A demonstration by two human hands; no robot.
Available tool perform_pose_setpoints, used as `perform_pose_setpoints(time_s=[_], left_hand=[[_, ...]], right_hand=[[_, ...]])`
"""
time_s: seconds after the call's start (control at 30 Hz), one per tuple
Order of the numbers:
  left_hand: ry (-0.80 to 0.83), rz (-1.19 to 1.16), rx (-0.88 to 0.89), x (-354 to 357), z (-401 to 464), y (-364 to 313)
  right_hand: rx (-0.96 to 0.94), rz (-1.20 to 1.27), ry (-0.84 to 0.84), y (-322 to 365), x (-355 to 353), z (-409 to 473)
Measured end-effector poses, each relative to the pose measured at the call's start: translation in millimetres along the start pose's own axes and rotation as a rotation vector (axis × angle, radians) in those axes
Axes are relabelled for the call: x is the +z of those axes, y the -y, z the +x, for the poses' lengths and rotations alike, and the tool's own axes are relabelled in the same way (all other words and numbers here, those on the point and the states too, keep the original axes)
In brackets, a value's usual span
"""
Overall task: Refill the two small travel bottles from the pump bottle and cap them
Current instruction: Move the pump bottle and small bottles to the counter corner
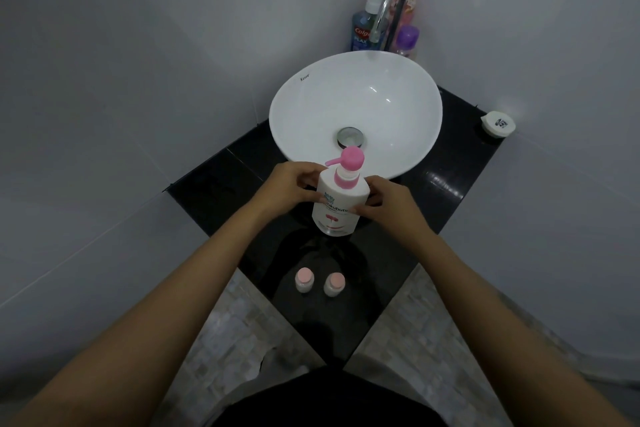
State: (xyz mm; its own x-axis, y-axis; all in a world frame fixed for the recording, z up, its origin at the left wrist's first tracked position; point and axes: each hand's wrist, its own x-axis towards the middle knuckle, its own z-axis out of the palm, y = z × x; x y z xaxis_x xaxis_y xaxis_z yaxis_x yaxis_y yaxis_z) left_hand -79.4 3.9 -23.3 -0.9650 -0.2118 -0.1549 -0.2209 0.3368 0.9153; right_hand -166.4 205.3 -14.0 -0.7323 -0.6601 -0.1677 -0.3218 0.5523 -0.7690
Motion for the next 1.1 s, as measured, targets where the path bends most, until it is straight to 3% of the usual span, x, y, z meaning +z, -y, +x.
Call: perform_pose_setpoints(time_s=[0.3, 0.57, 0.77, 1.1], left_hand=[[-0.062, -0.063, 0.042, 7, -6, 4], [-0.159, -0.11, 0.084, -5, -35, 4], [-0.361, -0.091, 0.088, -42, -59, 6], [-0.722, 0.005, -0.006, -117, -71, 25]], right_hand=[[-0.079, -0.004, -0.003, 1, 5, -6], [-0.159, -0.046, 0.128, 20, 5, 4], [-0.26, -0.156, 0.241, 62, 17, 48], [-0.433, -0.044, 0.471, 150, 69, 140]])
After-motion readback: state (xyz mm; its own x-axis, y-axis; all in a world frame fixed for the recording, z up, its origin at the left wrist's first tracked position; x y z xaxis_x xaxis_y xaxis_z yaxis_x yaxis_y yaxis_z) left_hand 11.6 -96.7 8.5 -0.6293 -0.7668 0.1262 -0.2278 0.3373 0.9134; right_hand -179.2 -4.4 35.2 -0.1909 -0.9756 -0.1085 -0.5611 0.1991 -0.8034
